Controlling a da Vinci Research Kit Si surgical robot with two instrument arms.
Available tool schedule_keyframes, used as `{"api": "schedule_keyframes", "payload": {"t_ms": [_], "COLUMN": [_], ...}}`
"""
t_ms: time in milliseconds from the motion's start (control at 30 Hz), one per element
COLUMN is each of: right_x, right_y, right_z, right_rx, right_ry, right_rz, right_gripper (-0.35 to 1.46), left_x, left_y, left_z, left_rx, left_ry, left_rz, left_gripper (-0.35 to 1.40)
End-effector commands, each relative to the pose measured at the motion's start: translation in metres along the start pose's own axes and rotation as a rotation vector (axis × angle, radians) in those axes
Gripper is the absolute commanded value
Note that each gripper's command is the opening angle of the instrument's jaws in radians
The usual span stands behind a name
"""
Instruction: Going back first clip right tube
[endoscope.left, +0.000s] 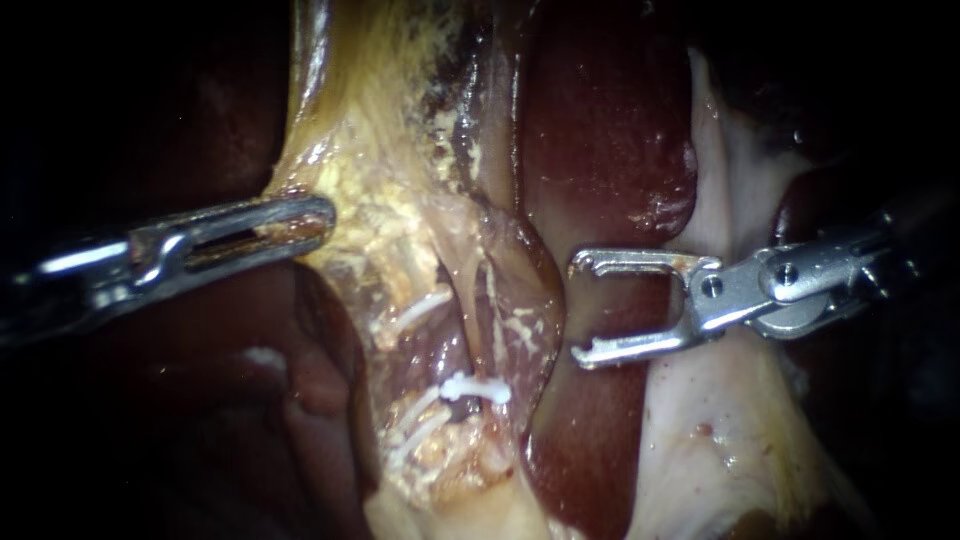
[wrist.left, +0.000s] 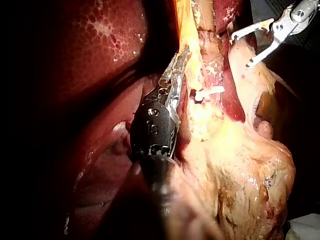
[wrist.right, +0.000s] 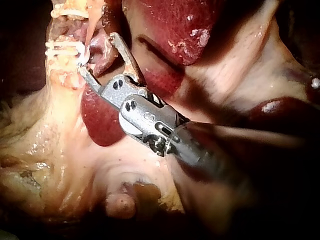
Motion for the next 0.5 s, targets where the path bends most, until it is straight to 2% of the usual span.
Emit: {"api": "schedule_keyframes", "payload": {"t_ms": [33,233,500], "right_x": [0.0000,0.0003,0.0013], "right_y": [0.0000,-0.0002,-0.0001], "right_z": [0.0000,0.0000,-0.0003], "right_rx": [0.002,0.006,0.009], "right_ry": [0.000,0.010,0.032], "right_rz": [0.000,0.002,0.010], "right_gripper": [0.60,0.60,0.60], "left_x": [0.0002,0.0006,0.0007], "left_y": [0.0002,0.0010,0.0004], "left_z": [0.0005,0.0028,0.0042], "left_rx": [-0.001,0.000,0.006], "left_ry": [0.007,0.015,0.019], "left_rz": [0.001,0.005,0.004], "left_gripper": [-0.35,-0.35,-0.35]}}
